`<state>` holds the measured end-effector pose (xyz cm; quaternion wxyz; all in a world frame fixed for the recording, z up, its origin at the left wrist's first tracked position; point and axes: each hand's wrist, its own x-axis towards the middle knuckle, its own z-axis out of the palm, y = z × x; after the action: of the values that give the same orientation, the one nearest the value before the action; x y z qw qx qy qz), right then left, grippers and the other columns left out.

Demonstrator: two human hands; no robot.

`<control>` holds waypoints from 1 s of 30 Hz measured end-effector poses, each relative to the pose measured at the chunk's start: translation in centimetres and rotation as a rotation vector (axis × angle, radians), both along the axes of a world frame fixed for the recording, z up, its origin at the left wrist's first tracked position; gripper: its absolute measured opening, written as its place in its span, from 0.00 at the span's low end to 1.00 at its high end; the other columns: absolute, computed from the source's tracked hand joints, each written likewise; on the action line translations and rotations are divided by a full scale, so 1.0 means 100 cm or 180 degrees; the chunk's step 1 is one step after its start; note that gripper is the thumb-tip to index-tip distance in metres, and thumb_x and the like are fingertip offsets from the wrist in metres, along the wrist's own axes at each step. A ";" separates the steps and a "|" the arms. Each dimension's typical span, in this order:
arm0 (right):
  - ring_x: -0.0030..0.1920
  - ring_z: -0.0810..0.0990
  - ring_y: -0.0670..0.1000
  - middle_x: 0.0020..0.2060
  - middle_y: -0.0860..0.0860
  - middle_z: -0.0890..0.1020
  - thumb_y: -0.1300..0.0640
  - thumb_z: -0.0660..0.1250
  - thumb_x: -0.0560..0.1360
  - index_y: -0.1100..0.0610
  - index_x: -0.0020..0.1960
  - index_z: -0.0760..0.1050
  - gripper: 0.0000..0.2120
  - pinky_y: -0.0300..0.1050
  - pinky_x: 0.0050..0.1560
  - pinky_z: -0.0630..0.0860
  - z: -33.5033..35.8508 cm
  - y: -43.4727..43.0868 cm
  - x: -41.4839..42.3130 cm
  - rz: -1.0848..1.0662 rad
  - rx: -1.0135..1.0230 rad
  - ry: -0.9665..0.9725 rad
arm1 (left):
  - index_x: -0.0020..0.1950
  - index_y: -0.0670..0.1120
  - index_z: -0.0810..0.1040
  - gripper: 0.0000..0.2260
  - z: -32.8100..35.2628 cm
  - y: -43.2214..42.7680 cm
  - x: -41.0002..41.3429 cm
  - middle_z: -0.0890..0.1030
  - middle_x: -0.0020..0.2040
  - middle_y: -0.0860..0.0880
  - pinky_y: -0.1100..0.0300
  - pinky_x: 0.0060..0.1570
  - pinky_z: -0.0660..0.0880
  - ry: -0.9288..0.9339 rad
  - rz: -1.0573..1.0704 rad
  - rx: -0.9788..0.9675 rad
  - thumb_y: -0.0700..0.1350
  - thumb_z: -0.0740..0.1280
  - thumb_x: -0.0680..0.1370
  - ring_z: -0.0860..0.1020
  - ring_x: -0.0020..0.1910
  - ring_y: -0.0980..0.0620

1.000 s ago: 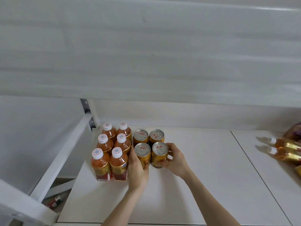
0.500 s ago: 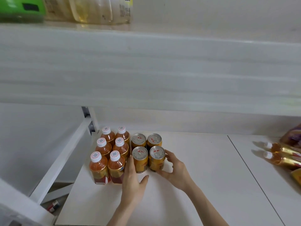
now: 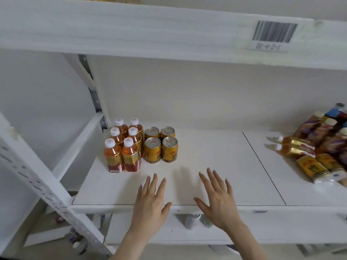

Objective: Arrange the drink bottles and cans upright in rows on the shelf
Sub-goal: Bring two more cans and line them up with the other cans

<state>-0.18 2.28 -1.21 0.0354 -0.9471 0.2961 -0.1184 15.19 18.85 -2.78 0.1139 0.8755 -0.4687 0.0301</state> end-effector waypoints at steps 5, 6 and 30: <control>0.74 0.62 0.57 0.74 0.54 0.63 0.32 0.39 0.75 0.49 0.74 0.59 0.35 0.64 0.67 0.63 0.005 -0.014 -0.051 -0.0222 -0.0117 0.0158 | 0.68 0.48 0.71 0.34 0.011 -0.016 -0.038 0.73 0.69 0.41 0.41 0.58 0.73 -0.0460 -0.0173 -0.0106 0.59 0.74 0.66 0.72 0.67 0.39; 0.74 0.61 0.57 0.75 0.54 0.62 0.32 0.38 0.75 0.49 0.75 0.58 0.36 0.64 0.68 0.62 0.007 -0.020 -0.061 -0.0260 -0.0125 0.0165 | 0.69 0.48 0.71 0.33 0.013 -0.021 -0.045 0.73 0.69 0.41 0.40 0.58 0.73 -0.0503 -0.0210 -0.0107 0.59 0.74 0.67 0.71 0.67 0.39; 0.69 0.70 0.57 0.69 0.55 0.72 0.35 0.51 0.74 0.52 0.71 0.65 0.32 0.59 0.64 0.71 0.032 -0.222 -0.275 -0.0663 0.0018 0.0124 | 0.65 0.49 0.73 0.28 0.034 -0.252 -0.248 0.75 0.66 0.43 0.41 0.59 0.74 -0.0292 -0.0515 -0.0556 0.56 0.73 0.68 0.75 0.64 0.41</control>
<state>-27.64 -19.91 2.04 0.0199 -0.9132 0.3939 -0.1021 -9.57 -6.34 0.57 0.1702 0.8193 -0.5381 0.1016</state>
